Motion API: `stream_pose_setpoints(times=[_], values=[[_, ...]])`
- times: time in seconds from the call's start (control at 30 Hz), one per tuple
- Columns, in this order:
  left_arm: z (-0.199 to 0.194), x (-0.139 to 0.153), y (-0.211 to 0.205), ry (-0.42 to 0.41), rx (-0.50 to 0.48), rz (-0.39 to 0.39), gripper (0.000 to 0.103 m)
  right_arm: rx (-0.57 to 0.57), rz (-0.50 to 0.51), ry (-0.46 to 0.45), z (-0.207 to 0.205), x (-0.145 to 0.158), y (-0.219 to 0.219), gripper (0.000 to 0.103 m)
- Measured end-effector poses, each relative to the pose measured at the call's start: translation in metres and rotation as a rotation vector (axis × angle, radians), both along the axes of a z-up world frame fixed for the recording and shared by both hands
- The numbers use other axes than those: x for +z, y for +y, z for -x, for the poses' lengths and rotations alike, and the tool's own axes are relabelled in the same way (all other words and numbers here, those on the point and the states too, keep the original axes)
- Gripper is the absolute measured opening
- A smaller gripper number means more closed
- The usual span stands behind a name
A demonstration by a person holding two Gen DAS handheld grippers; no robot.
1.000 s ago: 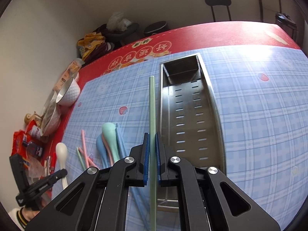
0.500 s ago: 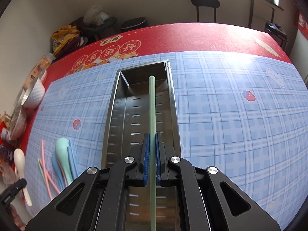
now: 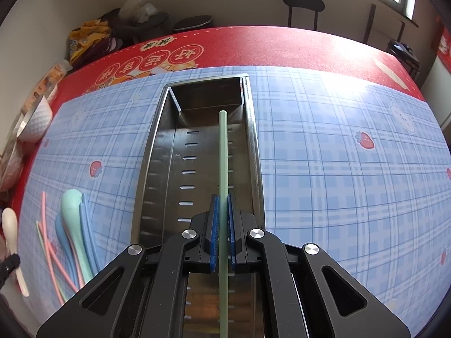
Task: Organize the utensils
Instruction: 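Carry the green chopstick into the steel tray and open the right gripper, then lower the white spoon into the steel tray and open the left gripper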
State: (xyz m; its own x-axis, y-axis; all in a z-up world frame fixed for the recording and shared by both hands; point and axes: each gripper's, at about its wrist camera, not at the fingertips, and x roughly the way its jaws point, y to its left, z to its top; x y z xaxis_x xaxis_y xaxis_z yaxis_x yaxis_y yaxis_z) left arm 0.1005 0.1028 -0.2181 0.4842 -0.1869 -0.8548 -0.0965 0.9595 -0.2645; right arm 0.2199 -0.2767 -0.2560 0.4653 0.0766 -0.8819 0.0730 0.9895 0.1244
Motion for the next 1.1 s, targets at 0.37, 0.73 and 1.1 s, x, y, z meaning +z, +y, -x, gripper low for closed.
stream_pose_setpoints(times=[0.37, 0.73, 1.1], values=[[0.001, 0.002, 0.0, -0.006, 0.0, 0.003, 0.006, -0.014, -0.004, -0.003, -0.001, 0.003, 0.002, 0.008], [-0.003, 0.012, -0.015, -0.026, -0.039, -0.002, 0.006, -0.054, -0.07, -0.074, 0.029, 0.034, -0.013, 0.017], [-0.023, 0.026, -0.074, -0.026, -0.16, 0.009, 0.006, -0.112, -0.073, -0.107, 0.069, 0.046, -0.041, 0.06]])
